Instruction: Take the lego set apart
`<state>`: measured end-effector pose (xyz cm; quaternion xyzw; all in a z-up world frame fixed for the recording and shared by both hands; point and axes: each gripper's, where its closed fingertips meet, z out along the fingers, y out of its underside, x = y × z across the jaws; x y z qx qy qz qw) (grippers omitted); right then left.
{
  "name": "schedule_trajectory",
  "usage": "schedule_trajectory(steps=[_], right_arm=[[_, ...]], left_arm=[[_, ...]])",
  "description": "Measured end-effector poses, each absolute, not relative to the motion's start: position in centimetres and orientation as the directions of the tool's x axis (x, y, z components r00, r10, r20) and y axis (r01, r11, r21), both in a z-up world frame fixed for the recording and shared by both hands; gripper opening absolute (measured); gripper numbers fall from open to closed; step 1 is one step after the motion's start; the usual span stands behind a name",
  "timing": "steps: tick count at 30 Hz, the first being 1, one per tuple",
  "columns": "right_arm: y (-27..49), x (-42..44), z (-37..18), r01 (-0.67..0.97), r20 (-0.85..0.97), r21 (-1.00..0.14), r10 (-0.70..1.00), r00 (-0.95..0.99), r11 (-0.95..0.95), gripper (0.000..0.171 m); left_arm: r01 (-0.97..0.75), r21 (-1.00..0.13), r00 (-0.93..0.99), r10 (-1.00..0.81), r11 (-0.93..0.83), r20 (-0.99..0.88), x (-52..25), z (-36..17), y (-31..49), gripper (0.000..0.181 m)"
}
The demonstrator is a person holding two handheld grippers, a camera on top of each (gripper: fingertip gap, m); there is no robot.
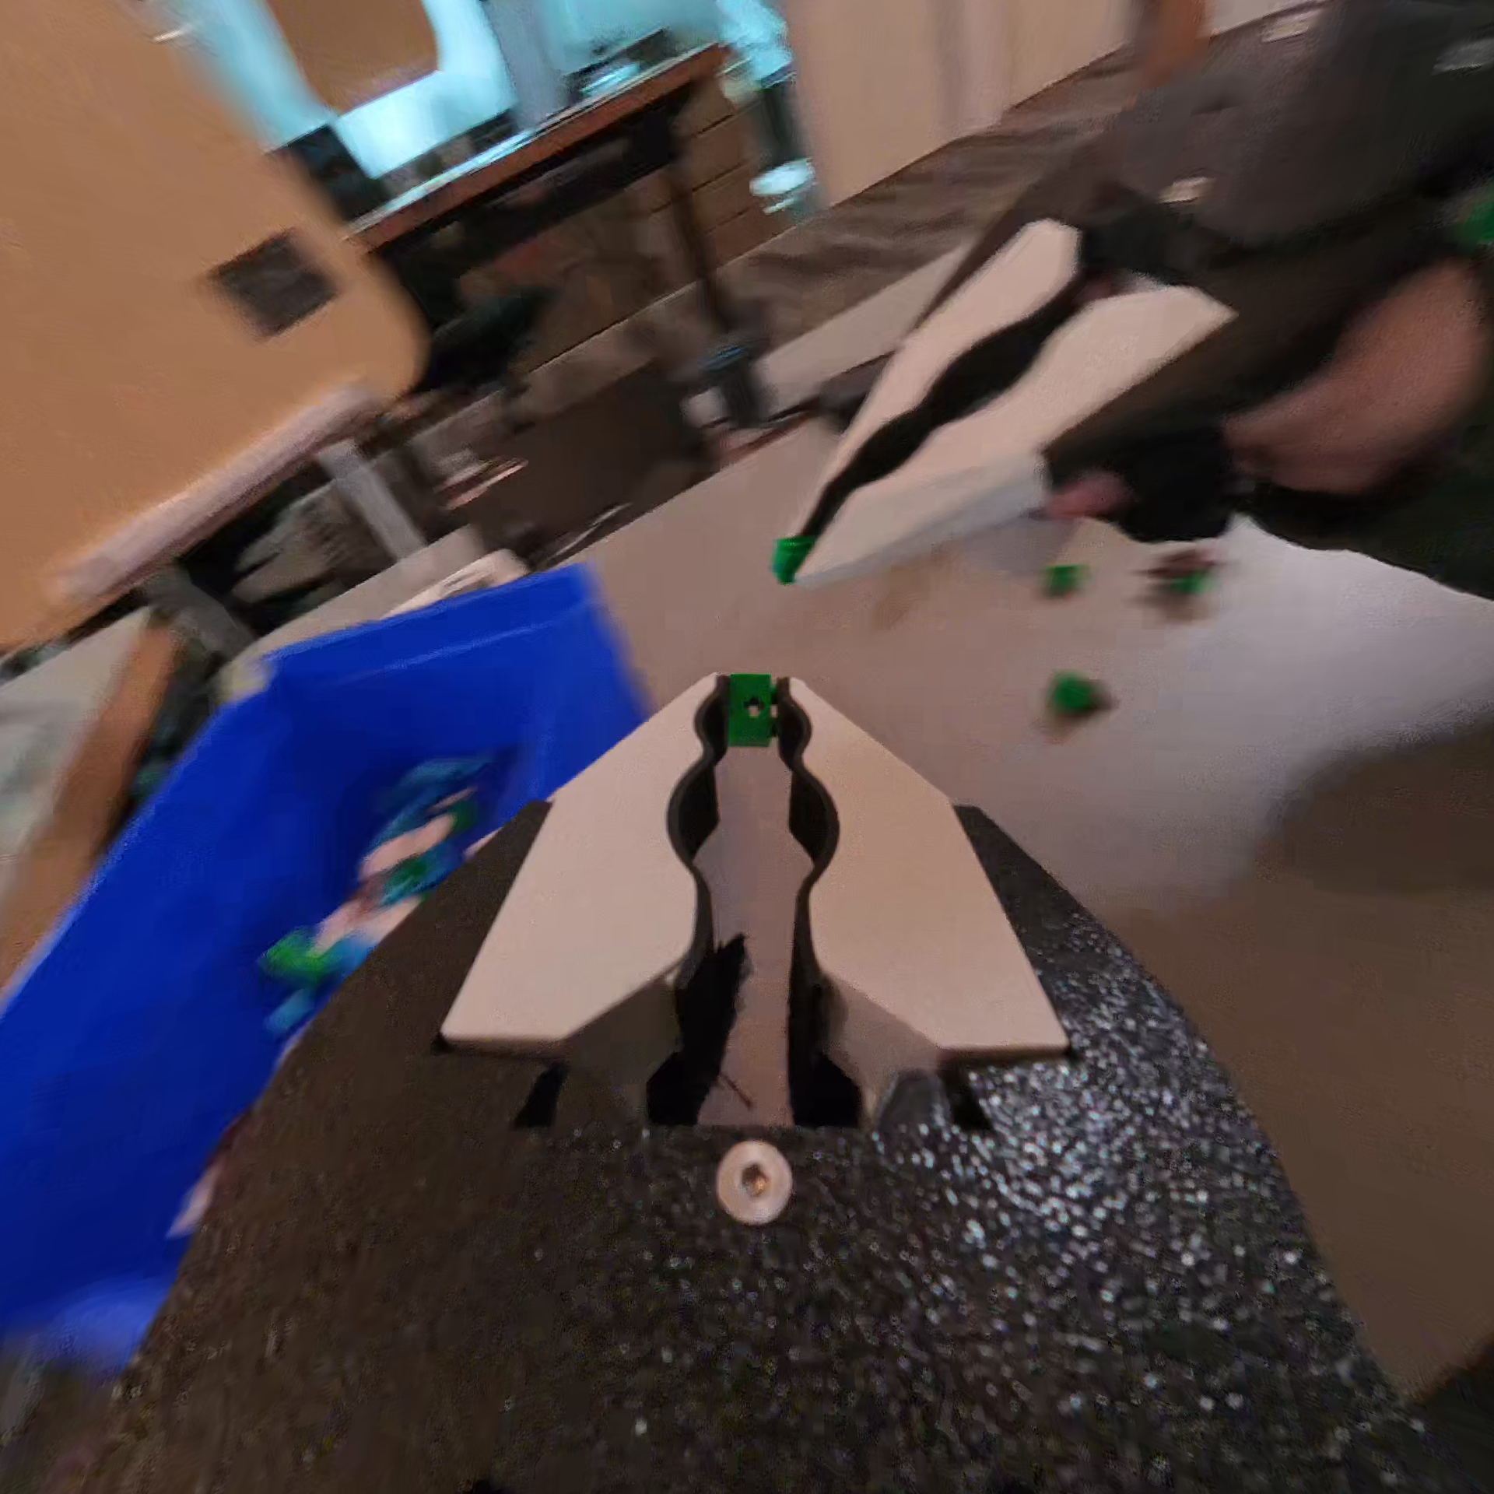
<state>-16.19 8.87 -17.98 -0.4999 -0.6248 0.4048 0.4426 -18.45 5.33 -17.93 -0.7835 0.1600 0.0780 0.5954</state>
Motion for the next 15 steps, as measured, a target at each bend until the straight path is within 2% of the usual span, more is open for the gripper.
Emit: schedule_trajectory(steps=[2,4,6,8,12,15], right_arm=[[7.4,-22.4,-16.8,0.252,0.195,-0.938,0.963,-0.188,0.239,0.006],[6.5,-27.9,-16.6,0.278,0.184,-0.928,0.954,-0.237,0.249,0.006],[6.5,-31.9,-17.8,0.352,0.151,-0.906,0.956,-0.250,0.235,0.017],[7.1,-33.9,-19.4,0.420,0.131,-0.880,0.964,-0.230,0.220,0.025],[8.8,-32.0,-18.9,0.380,0.116,-0.909,0.978,-0.171,0.174,0.031],[10.7,-26.2,-17.2,0.317,0.086,-0.941,0.990,-0.113,0.118,0.034]], left_arm=[[-0.254,-0.899,0.961,0.012,-0.356,-0.276,-25.6,-17.5,4.3,0.010],[-0.152,-0.893,0.972,0.102,-0.423,-0.214,-30.8,-18.0,3.9,0.010],[-0.081,-0.875,0.974,0.150,-0.477,-0.172,-34.3,-19.2,4.1,0.012],[-0.033,-0.847,0.977,0.163,-0.531,-0.140,-36.1,-20.7,4.3,0.030],[-0.054,-0.872,0.985,0.118,-0.487,-0.127,-35.2,-20.3,4.9,0.037],[-0.128,-0.895,0.983,0.065,-0.428,-0.171,-32.2,-19.0,4.9,0.036]])
